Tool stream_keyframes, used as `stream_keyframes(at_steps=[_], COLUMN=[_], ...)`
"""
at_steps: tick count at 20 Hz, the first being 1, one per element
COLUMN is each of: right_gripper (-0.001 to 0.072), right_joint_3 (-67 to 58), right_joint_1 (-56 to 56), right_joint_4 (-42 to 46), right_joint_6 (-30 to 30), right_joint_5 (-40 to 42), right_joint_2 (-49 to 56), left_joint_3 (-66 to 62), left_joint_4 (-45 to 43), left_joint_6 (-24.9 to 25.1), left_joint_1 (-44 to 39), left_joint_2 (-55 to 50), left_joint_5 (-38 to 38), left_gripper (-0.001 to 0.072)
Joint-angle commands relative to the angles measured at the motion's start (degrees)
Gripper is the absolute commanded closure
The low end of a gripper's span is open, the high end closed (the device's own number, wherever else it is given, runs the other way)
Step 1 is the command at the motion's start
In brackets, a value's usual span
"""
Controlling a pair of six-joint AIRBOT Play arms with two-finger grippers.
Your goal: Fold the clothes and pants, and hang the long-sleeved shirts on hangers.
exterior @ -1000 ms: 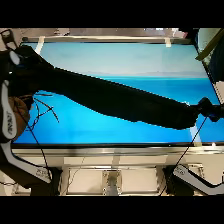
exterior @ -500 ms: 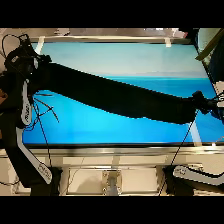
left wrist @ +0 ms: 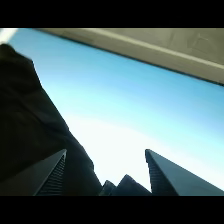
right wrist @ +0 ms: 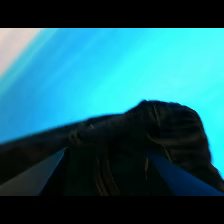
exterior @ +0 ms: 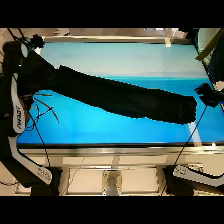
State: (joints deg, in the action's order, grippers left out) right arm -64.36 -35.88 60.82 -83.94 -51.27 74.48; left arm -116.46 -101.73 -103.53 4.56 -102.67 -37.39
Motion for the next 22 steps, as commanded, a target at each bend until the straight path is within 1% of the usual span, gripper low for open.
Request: stream_keyframes(at_steps=[1, 2, 3, 4, 5, 6, 7, 8, 9, 10, 11, 14, 16, 19, 22], right_gripper=[0.0200, 0.0198, 0.0197, 0.0197, 0.0197, 0.0198, 0.0196, 0.0132, 0.0085, 0.0040, 0.0013, 0.0014, 0.0014, 0.0015, 0.0017], right_joint_3=[-5.7, -5.7, -5.7, -5.7, -5.7, -5.7, -5.7, -5.7, -5.7, -5.7, -5.7, -5.7, -5.7, -6.1, -7.0], right_joint_1=[-1.4, -1.9, -3.1, -5.2, -7.7, -11.1, -14.4, -17.9, -20.9, -22.8, -24.1, -24.7, -23.4, -20.3, -16.8], right_joint_4=[15.4, 16.6, 15.2, 11.8, 7.1, 0.7, -5.0, -10.2, -14.2, -16.5, -17.3, -17.9, -19.8, -21.6, -21.4], right_joint_6=[-0.3, -1.6, -1.4, 0.7, 3.9, 8.6, 12.3, 15.5, 18.2, 19.9, 21.2, 23.9, 26.6, 29.6, 29.9], right_joint_5=[-16.0, -16.2, -16.3, -17.0, -18.2, -20.4, -22.4, -23.9, -24.7, -24.8, -24.6, -24.4, -24.5, -24.5, -23.6], right_joint_2=[-2.5, -2.7, -2.0, -0.6, 1.2, 3.7, 6.2, 8.9, 11.6, 14.0, 16.2, 22.8, 26.6, 29.1, 30.4], left_joint_3=[0.0, 0.0, 0.0, 0.0, 0.0, 0.0, 0.1, 0.1, 0.1, 0.1, 0.1, 0.5, 0.6, 0.7, 0.7], left_joint_4=[0.2, 0.2, 0.2, 0.2, 0.2, 0.2, 0.2, 0.2, 0.2, 0.2, 0.2, 0.2, 0.2, 0.2, 0.2], left_joint_6=[11.1, 12.4, 12.5, 12.5, 12.5, 12.6, 13.7, 14.5, 14.5, 14.4, 14.4, 14.4, 14.4, 14.4, 14.4], left_joint_1=[-4.8, -6.8, -9.0, -11.2, -13.5, -15.8, -18.0, -20.0, -21.6, -23.2, -24.7, -28.8, -30.8, -32.8, -33.8], left_joint_2=[8.1, 9.3, 10.1, 10.4, 10.5, 10.5, 10.5, 10.5, 10.5, 10.4, 10.3, 9.3, 7.9, 5.9, 4.7], left_joint_5=[-10.3, -12.8, -15.1, -16.8, -18.4, -20.2, -21.4, -21.8, -21.8, -21.8, -21.8, -21.8, -21.8, -21.8, -21.9], left_gripper=[0.0141, 0.0140, 0.0140, 0.0140, 0.0140, 0.0140, 0.0140, 0.0140, 0.0140, 0.0140, 0.0140, 0.0140, 0.0140, 0.0140, 0.0140])
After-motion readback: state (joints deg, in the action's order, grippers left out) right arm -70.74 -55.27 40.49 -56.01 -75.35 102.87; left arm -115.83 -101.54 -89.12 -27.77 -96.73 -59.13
